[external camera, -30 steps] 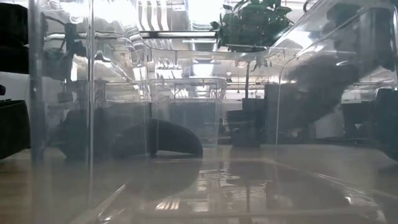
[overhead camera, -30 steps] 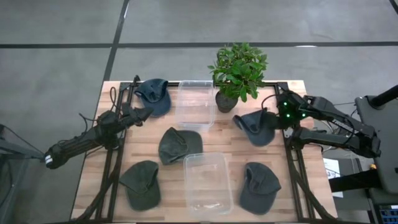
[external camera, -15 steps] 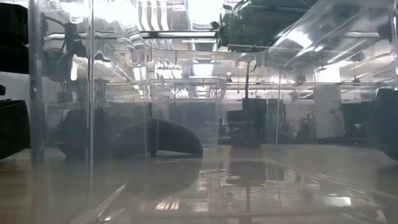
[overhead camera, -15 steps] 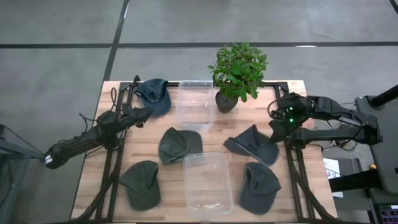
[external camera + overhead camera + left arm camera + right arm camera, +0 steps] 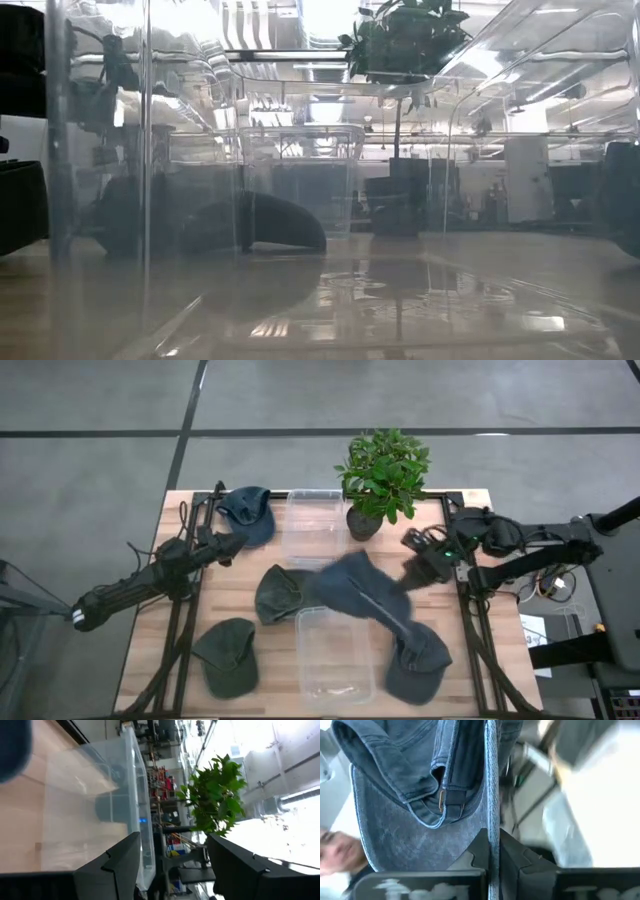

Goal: Pick & Place hat
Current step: Put the right blue cap into the top transparent bin

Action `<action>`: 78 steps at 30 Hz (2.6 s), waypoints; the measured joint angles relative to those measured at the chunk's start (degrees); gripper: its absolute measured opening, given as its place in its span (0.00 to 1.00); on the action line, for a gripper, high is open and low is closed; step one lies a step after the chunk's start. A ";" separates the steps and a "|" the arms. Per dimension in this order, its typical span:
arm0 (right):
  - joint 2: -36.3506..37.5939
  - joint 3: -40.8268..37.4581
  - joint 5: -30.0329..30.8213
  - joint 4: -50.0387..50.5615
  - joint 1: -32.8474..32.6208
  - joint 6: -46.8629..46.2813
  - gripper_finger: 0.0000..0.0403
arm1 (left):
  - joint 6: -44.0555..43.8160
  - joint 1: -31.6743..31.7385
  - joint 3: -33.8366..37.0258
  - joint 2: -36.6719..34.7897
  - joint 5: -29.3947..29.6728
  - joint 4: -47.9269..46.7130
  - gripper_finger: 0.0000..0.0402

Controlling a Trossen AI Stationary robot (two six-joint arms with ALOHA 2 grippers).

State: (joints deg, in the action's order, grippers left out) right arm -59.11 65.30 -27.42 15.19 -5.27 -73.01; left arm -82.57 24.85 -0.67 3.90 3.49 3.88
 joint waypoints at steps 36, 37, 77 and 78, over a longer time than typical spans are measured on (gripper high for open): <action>-56.78 69.92 64.91 19.26 4.64 57.27 0.03 | 28.10 0.01 -8.57 0.09 -2.06 19.55 0.55; -57.17 69.09 65.43 17.60 4.68 59.33 0.03 | 28.53 0.01 -8.87 0.13 -2.06 19.67 0.55; -60.50 69.70 73.93 19.10 6.67 63.24 0.03 | 33.28 -0.54 -29.96 33.91 -2.73 12.21 0.46; -60.43 69.70 73.93 19.13 6.63 63.39 0.03 | 32.94 -0.54 -30.09 34.31 -2.75 12.01 0.42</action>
State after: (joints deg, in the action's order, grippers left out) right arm -119.55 135.00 46.52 34.33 1.36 -9.62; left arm -49.63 24.32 -30.75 38.21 0.74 15.90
